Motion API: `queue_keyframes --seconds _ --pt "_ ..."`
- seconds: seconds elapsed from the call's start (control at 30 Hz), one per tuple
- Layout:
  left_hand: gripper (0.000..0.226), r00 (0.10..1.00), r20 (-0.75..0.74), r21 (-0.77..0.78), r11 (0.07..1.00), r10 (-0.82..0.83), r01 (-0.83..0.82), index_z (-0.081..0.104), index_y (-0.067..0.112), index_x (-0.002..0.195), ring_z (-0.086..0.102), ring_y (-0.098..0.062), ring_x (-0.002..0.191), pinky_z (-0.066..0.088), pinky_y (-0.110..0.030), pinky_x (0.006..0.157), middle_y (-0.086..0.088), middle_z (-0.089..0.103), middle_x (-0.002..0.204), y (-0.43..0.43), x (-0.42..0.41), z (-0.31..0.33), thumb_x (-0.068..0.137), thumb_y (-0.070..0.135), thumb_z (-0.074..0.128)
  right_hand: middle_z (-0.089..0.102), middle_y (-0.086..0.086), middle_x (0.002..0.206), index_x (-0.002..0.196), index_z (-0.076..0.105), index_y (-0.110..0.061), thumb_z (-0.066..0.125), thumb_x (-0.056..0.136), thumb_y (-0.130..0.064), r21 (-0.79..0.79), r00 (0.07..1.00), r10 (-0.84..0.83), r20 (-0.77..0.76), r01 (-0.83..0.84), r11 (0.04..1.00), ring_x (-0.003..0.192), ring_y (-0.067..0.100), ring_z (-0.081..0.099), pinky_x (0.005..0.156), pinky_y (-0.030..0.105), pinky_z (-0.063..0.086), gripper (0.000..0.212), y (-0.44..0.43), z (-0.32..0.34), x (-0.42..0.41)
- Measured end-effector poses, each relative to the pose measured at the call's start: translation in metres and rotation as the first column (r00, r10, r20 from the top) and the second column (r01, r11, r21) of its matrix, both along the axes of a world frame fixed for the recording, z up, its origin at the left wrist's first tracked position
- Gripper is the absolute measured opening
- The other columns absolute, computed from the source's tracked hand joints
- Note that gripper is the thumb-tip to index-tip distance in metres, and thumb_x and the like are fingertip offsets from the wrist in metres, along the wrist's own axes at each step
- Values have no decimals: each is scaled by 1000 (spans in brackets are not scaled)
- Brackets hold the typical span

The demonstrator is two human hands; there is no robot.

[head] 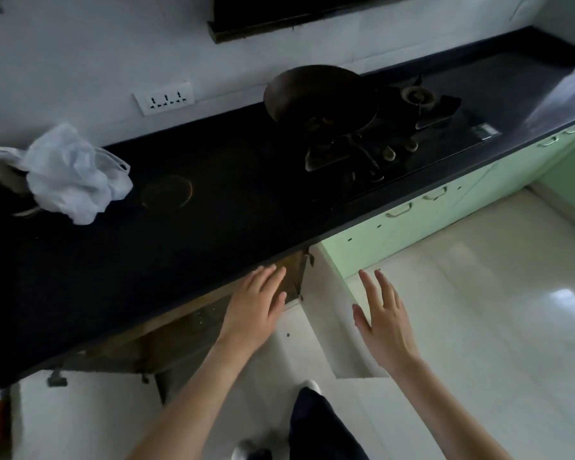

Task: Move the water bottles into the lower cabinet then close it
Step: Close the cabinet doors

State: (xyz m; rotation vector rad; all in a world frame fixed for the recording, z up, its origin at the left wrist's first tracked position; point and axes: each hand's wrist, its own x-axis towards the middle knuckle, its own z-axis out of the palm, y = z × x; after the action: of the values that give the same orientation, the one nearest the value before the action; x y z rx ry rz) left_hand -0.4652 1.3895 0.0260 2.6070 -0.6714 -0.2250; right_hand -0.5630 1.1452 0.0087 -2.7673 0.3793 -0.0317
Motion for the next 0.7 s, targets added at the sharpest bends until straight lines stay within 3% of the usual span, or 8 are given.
queue_keyframes --seconds 0.2,0.47,0.53,0.6,0.7 --pt "52 999 -33 68 998 13 -10 32 22 152 22 -21 148 20 -34 118 -1 32 158 -51 83 -48 103 34 44 32 5 157 157 19 -23 41 102 -38 141 987 -8 -162 31 989 143 28 32 115 43 34 61 -34 -58 47" --pt "55 999 -11 237 970 50 -46 32 25 152 20 -24 149 17 -49 121 -3 26 161 -45 127 -104 101 35 48 42 4 151 155 24 -22 35 106 -30 297 934 50 -354 61 953 130 28 47 103 34 40 50 -39 -112 69" --pt "54 998 -7 242 969 54 -51 33 25 152 20 -25 149 18 -50 120 -4 27 160 -33 131 -110 101 34 49 50 5 143 153 28 -28 35 106 -27 357 929 11 -369 131 925 125 29 51 101 34 40 48 -40 -117 66" --pt "53 1000 9 245 969 -8 5 34 25 152 20 -25 149 19 -49 120 -4 27 160 -24 134 -114 101 31 48 59 7 122 153 29 -35 35 106 -27 409 916 -40 -399 217 886 114 29 56 95 33 41 47 -40 -118 63" --pt "50 997 0 185 980 -80 79 37 22 150 22 -24 149 18 -45 120 -3 31 159 -10 142 -116 102 28 47 55 3 100 152 30 -39 36 106 -26 437 896 -87 -436 295 850 91 23 54 86 29 40 48 -35 -118 64"
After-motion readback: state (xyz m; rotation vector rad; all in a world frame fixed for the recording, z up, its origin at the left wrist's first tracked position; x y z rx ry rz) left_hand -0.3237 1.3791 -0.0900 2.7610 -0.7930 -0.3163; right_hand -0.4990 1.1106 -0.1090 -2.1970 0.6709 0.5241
